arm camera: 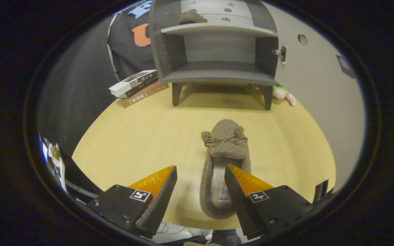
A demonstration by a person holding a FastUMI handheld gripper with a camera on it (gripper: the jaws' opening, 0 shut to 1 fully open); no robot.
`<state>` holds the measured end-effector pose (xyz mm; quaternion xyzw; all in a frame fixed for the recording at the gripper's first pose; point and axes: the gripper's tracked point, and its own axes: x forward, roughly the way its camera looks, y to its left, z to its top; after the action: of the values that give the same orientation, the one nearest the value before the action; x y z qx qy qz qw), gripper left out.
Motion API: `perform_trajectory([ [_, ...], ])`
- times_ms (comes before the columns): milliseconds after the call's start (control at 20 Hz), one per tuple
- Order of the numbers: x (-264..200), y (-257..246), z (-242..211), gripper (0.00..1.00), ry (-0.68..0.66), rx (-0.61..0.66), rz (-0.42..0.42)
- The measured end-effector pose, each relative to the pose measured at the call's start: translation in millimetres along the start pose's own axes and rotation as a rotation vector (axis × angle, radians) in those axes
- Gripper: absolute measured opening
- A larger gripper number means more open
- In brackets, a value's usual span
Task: Open the shoe cabinet door, grab the shoes and put them into the shoe cabinet, then close the shoe cabinet door.
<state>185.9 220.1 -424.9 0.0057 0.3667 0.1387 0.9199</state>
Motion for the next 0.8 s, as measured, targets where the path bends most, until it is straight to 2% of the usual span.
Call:
perform_trajectory([
  [150, 26.8, -0.6, 13.0, 0.87, 0.016, 0.044, 0.011],
  [450, 64.2, -3.0, 29.0, 0.85, 0.057, 0.056, 0.014],
  [650, 64.5, -19.6, 28.2, 0.47, 0.076, 0.035, -0.03],
  [800, 60.0, -11.8, 26.9, 0.18, 0.11, 0.072, 0.043],
])
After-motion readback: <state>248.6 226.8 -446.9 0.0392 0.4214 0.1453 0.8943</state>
